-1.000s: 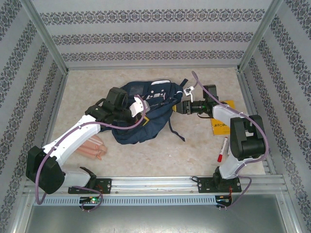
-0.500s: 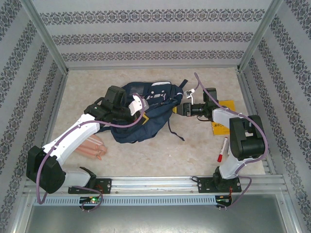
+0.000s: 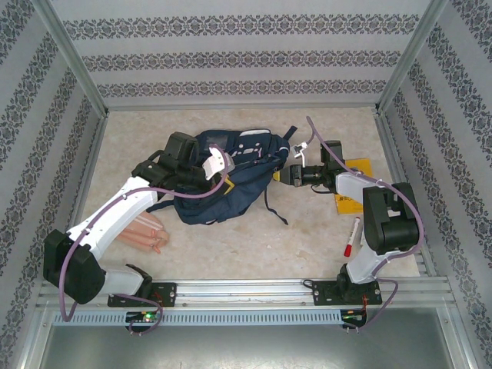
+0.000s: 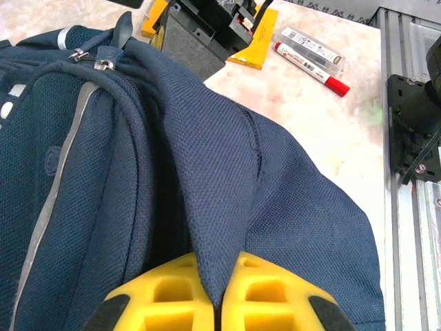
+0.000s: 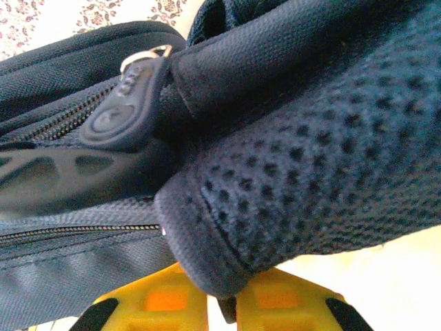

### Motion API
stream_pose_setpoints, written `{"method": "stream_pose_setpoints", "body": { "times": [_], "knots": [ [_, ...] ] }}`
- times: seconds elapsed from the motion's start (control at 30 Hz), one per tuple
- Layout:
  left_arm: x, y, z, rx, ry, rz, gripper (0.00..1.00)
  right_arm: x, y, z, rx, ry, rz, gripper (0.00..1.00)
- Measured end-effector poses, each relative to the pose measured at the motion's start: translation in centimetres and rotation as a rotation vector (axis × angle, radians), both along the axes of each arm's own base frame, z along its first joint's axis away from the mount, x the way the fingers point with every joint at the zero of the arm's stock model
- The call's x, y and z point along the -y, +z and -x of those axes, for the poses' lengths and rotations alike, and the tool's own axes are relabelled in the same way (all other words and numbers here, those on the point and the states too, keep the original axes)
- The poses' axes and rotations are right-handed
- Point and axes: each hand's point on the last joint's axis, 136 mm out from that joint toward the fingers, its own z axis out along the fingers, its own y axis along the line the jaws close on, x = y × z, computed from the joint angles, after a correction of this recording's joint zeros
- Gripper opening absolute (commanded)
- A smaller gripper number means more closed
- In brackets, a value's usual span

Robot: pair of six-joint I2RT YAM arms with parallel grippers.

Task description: Pack books, pencil case, and school supplies into a backpack

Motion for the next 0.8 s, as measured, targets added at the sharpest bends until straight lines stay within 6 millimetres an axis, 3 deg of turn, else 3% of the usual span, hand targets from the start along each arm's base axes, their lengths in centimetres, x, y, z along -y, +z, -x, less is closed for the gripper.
{"method": "stream_pose_setpoints", "body": {
  "times": [0.13,0.2,0.23,0.3,0.43,0.6,0.8],
  "knots": [
    [-0.21,-0.07,-0.16,0.002,0.006,-0.005,0.00,0.12,0.27,0.22,0.003,-0.005,0.013,0.10],
    [-0.29,-0.13,-0.22,0.007,0.007,-0.010,0.00,0.26,0.37,0.22,-0.001,-0.019,0.025,0.25],
    [-0.34,-0.18,-0.22,0.010,0.006,-0.013,0.00,0.35,0.40,0.20,-0.001,-0.027,0.033,0.27],
    [-0.45,-0.23,-0.27,0.018,0.002,-0.018,0.00,0.44,0.54,0.24,0.006,-0.034,0.042,0.24],
    [-0.50,-0.30,-0.20,0.027,-0.009,-0.024,0.00,0.48,0.43,0.40,0.004,-0.031,0.048,0.08],
    [-0.39,-0.26,-0.09,0.025,-0.018,-0.017,0.00,0.38,0.14,0.60,-0.006,-0.022,0.046,0.06],
    [-0.17,-0.52,0.00,0.008,-0.030,-0.010,0.00,-0.08,-0.02,0.91,-0.007,-0.003,0.045,0.28]
  ]
}}
